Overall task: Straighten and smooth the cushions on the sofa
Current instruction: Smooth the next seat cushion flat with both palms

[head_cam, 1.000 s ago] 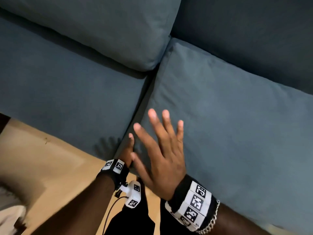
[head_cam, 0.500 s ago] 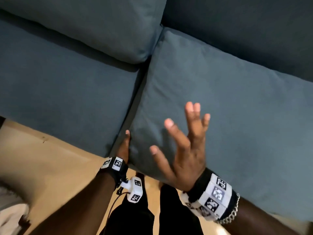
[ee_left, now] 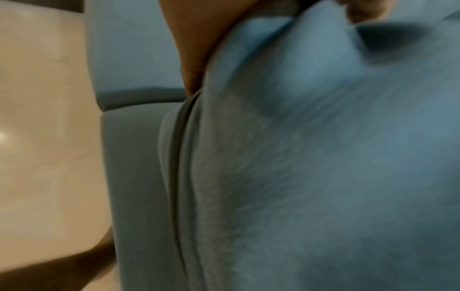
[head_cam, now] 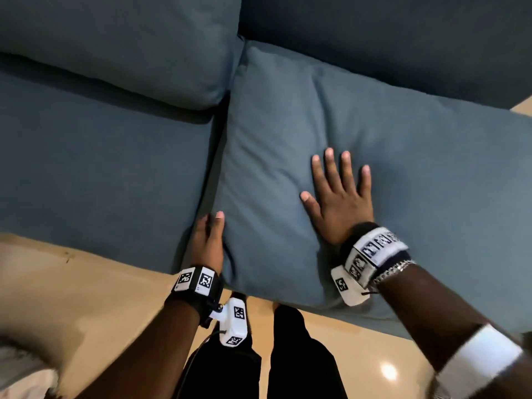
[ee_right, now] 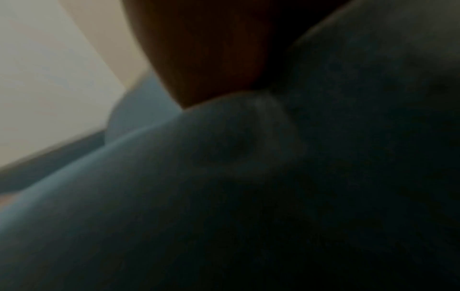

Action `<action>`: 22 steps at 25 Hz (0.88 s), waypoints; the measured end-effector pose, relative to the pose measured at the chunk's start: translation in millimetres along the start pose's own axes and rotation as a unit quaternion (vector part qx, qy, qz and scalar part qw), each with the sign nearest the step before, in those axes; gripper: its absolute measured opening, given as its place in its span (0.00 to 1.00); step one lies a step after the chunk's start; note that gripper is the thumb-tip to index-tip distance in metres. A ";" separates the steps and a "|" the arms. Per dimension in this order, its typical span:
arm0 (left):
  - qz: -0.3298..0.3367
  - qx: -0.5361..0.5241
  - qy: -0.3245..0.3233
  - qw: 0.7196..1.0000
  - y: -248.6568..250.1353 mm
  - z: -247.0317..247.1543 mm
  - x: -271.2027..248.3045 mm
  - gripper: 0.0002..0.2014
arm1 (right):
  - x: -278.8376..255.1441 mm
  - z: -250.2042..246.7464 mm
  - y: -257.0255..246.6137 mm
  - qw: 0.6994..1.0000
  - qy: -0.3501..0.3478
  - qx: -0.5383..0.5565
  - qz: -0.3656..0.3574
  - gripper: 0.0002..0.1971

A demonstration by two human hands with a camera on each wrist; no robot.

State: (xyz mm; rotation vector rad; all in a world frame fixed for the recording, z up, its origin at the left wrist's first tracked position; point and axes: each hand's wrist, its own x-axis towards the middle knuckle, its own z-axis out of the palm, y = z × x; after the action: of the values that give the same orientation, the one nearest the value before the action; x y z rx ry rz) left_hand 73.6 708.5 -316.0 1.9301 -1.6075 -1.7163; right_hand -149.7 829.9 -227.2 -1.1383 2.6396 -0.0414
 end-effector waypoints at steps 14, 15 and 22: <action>0.322 0.351 -0.027 0.879 72.2 40.6 -18.4 0.39 | -2.6 -33.8 -12.5 0.991 0.073 0.095 -0.056 0.33; 0.323 0.359 -0.027 0.875 80.6 47.3 -13.7 0.38 | 3.4 -65.6 -13.9 0.973 0.170 0.152 -0.037 0.31; 0.376 0.428 -0.106 0.815 123.2 63.2 12.2 0.40 | 30.8 2.9 1.9 0.990 -0.123 -0.073 0.017 0.39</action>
State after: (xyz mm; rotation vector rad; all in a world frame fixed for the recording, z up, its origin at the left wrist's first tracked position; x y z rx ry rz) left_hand -52.7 679.3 -265.8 0.9231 -3.0200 -0.9291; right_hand -170.6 809.3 -237.4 -1.0651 2.4727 0.2851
